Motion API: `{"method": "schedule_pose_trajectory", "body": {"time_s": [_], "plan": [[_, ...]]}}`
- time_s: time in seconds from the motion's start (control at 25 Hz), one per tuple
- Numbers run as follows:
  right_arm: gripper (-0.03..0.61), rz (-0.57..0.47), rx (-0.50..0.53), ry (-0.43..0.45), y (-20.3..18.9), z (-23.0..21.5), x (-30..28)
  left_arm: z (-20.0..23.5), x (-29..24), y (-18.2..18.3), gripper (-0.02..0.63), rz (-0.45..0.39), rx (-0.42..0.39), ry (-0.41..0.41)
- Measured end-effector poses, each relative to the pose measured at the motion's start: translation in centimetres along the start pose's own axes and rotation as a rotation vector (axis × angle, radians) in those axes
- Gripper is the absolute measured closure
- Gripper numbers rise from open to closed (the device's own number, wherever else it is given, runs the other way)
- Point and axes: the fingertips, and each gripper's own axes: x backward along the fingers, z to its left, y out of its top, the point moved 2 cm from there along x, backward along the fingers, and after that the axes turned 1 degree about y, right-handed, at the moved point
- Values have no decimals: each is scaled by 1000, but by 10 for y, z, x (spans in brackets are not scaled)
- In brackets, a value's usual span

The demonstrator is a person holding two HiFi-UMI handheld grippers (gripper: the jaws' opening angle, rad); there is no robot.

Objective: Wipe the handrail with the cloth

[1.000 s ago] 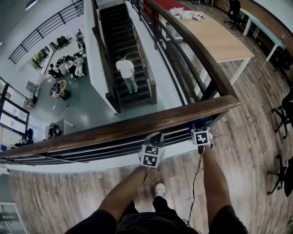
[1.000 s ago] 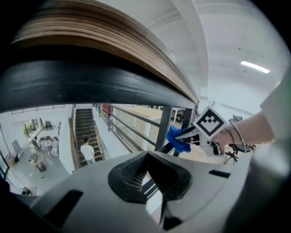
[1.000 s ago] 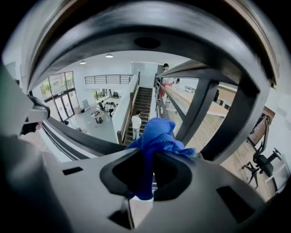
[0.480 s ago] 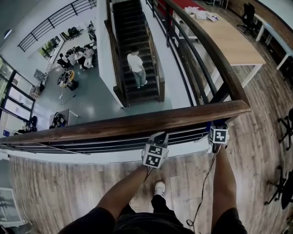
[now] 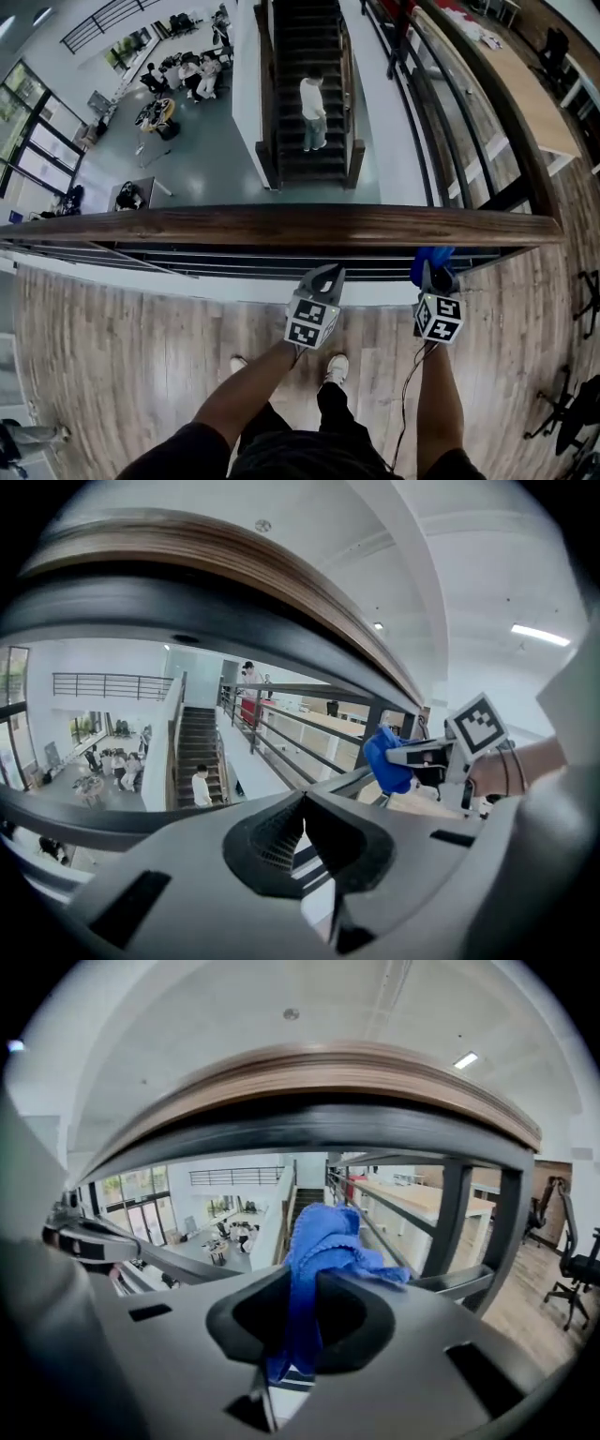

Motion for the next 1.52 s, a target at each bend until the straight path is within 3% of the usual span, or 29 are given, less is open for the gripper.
{"method": "schedule_pose_trajectory", "body": {"time_s": [0.16,0.32,0.56,0.68,0.8,1.2,1.52], "plan": [[510,-27,30,167,-6,135,7,66,71,-35,607,-13,78,106],[510,-3,42,334,-32,275,-6,158,146,-94,607,21,149,256],[509,55,75,517,-80,478,-34,299,261,-179,607,61,206,428],[509,66,118,590,-91,566,-53,360,308,-211,607,81,222,494],[509,72,148,664,-94,647,-75,414,352,-230,607,75,293,563],[509,86,162,754,-99,850,-153,555,425,-271,607,55,299,644],[509,118,174,714,-102,942,-204,600,457,-298,607,64,245,644]]}}
